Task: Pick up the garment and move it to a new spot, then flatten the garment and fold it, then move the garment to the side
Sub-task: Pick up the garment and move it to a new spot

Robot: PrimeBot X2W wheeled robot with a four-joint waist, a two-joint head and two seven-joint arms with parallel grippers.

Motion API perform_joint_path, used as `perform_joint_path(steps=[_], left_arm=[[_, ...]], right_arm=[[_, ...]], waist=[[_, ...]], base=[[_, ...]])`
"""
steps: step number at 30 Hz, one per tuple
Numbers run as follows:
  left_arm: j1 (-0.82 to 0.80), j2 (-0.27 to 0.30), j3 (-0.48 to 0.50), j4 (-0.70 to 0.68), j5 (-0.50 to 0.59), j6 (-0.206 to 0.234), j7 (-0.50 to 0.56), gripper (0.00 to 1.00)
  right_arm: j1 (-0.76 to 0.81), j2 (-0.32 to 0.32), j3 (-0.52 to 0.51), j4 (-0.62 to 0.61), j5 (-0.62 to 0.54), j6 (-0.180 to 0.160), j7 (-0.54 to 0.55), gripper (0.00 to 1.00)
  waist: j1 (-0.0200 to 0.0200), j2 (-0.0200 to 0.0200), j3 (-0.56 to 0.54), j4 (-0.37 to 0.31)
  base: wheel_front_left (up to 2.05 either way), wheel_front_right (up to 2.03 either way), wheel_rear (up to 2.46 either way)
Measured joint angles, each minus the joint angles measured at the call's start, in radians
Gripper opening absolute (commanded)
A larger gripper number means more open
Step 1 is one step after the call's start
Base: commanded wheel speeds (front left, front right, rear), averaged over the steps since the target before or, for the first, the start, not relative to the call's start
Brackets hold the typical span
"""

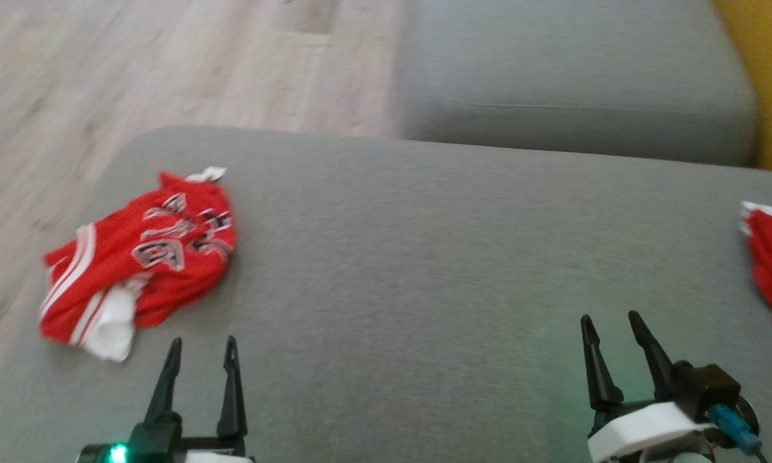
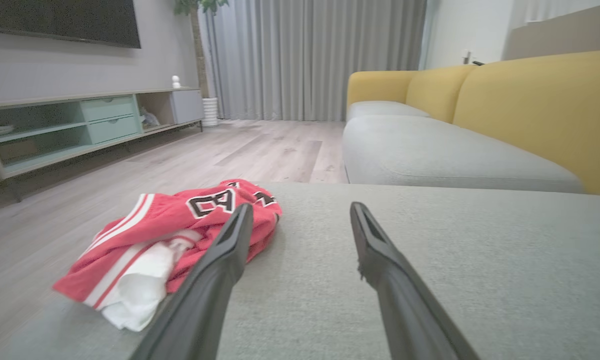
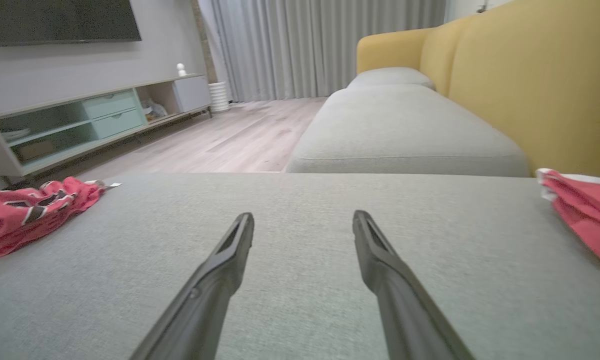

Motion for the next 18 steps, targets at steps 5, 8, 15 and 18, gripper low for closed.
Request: perform_joint_path(steps=[5, 8, 15, 18], left_arm=[[-0.001, 0.0, 0.026, -0.012, 0.0, 0.001, 0.0, 1.0], [-0.001, 0.0, 0.042, -0.017, 0.0, 0.001, 0.0, 1.0], [-0.028, 0.0, 0.119, -0.041, 0.0, 0.007, 0.0, 1.0], [-0.1, 0.002, 0.153, -0.057, 0.0, -0.001, 0.0, 1.0]], right_arm=[[-0.009, 0.0, 0.0, -0.003, 0.0, 0.0, 0.0, 1.0], [-0.011, 0.001, -0.002, -0.003, 0.0, 0.0, 0.0, 1.0], [-0.018, 0.002, -0.027, -0.004, -0.032, 0.0, -0.002, 1.0], [-0.031, -0.001, -0.035, -0.006, -0.063, 0.0, -0.002, 1.0]], waist=[[0.0, 0.0, 0.018, 0.103], [0.0, 0.0, 0.028, 0.162], [0.0, 0.0, 0.07, 0.27], [0.0, 0.0, 0.107, 0.279]], base=[[0.0, 0.0, 0.0], [0.0, 0.0, 0.0], [0.0, 0.0, 0.0], [0.0, 0.0, 0.0]])
